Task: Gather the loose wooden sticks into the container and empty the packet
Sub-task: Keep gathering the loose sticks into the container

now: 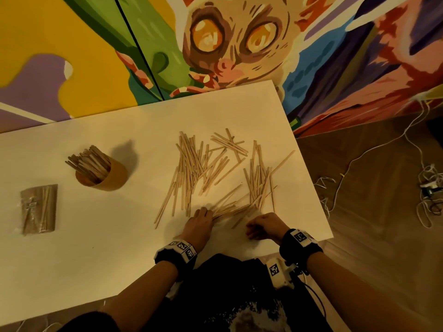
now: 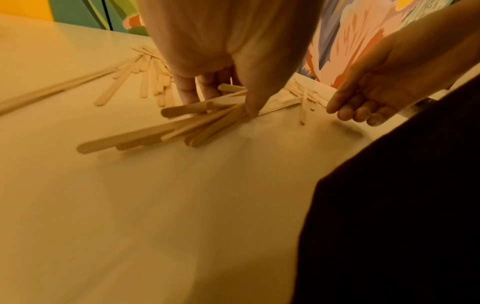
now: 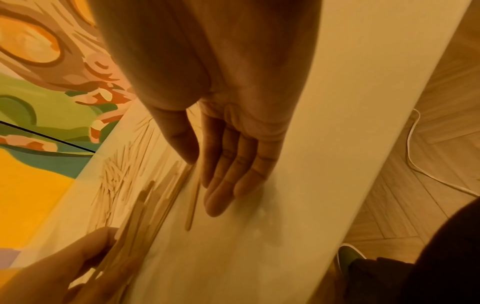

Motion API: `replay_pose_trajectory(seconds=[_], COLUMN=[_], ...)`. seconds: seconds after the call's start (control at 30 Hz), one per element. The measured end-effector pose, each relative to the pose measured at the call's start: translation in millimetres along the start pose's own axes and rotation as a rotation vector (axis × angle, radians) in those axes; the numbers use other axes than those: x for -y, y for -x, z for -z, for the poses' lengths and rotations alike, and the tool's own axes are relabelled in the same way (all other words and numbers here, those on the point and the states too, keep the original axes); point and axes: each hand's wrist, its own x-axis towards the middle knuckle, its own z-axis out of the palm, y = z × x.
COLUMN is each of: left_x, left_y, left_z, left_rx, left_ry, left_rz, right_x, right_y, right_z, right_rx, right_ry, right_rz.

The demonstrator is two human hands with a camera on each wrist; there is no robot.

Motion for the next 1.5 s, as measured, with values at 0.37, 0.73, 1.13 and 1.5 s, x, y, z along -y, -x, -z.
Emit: replay_pose_trajectory(seconds=[0.37,0.73,1.13,1.5], left_x=[50,77,112,150], left_y=[18,65,115,141], left_z=[22,75,98,98], left_rx=[0.145,0.285,0.523,0.547], left_ry=[0.198,0.692,1.342,1.164], left_rz=[-0.029,0.121,0.324,0.359], right_x=[24,57,76,71], right_y=[8,1,18,31], right_z=[-19,-68,-170,-254], right_rx=[0.072,-0.051,0.188,0.297], right_ry=[0.052,0.085,0.054,0.188], right_rz=[0.126,0.190,0.185,0.116])
